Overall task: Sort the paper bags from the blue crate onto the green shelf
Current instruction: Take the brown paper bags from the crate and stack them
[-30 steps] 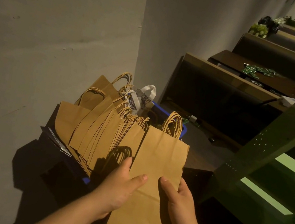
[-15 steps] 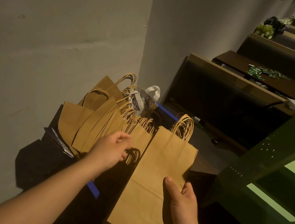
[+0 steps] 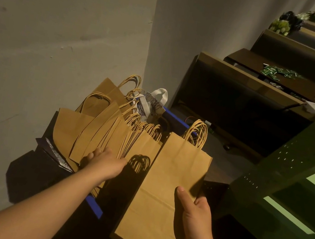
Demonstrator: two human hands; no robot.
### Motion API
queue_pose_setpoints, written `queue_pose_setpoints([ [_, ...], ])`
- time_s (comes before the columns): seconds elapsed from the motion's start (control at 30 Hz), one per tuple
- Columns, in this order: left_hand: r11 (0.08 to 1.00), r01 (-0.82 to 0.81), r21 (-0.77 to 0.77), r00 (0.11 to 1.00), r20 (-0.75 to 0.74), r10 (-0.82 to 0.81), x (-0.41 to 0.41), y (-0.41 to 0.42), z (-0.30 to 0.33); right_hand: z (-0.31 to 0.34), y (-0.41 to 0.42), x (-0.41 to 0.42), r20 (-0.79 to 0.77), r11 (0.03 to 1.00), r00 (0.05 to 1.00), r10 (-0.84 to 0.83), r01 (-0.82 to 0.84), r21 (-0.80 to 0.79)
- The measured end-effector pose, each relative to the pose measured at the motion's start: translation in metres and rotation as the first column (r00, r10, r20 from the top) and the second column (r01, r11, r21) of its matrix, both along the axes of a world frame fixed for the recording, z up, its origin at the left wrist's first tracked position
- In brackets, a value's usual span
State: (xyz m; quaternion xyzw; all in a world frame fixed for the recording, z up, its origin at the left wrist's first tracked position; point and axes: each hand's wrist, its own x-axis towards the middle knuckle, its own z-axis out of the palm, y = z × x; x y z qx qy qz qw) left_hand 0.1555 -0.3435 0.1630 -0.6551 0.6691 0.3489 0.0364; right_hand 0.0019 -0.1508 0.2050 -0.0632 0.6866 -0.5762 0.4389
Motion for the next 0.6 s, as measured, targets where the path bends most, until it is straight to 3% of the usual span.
queue_pose_setpoints([
  [0.13,1.000,-0.015,-0.004,1.000,0.025,0.015,-0.003,-0.003,-0.006,-0.002,0.000,-0.001,-0.010,1.000,1.000,0.007,-0.007,0.017],
  [0.37,0.979,-0.206,0.008,0.968,-0.146,0.205,-0.009,-0.007,-0.007,-0.003,0.003,-0.001,-0.001,1.000,1.000,-0.003,0.003,0.003],
  [0.6,0.986,-0.164,-0.036,0.986,-0.044,0.163,-0.013,-0.017,-0.022,-0.003,0.006,-0.002,0.014,0.999,1.000,-0.013,0.014,-0.034],
])
